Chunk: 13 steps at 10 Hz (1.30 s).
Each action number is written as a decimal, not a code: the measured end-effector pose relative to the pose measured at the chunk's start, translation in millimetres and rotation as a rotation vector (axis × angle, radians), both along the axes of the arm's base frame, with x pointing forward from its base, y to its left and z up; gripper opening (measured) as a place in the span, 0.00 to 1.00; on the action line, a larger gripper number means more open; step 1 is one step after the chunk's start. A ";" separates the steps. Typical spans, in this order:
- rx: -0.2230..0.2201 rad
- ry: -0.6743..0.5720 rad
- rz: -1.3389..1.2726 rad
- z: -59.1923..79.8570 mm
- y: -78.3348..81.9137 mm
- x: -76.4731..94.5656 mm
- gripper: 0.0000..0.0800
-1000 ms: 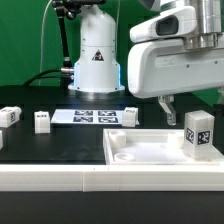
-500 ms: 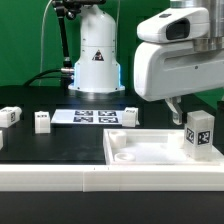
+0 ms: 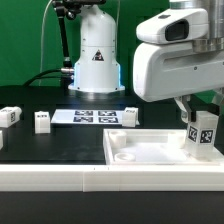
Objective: Assemble one leg
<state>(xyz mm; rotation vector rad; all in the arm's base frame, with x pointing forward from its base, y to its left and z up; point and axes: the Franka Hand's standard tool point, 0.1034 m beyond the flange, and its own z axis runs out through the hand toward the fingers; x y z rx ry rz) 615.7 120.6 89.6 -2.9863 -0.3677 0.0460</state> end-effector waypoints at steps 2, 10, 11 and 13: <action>-0.005 0.002 -0.093 0.8 1.9 -0.4 0.37; 0.033 -0.017 -0.938 -1.0 1.3 2.5 0.37; 0.035 -0.008 -0.963 -0.8 -1.0 2.9 0.37; 0.042 -0.002 -0.975 -1.1 1.4 2.3 0.38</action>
Offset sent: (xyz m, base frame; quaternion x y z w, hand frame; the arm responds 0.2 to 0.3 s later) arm -0.0266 0.0097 -0.0139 0.0058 0.0254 0.3205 0.9469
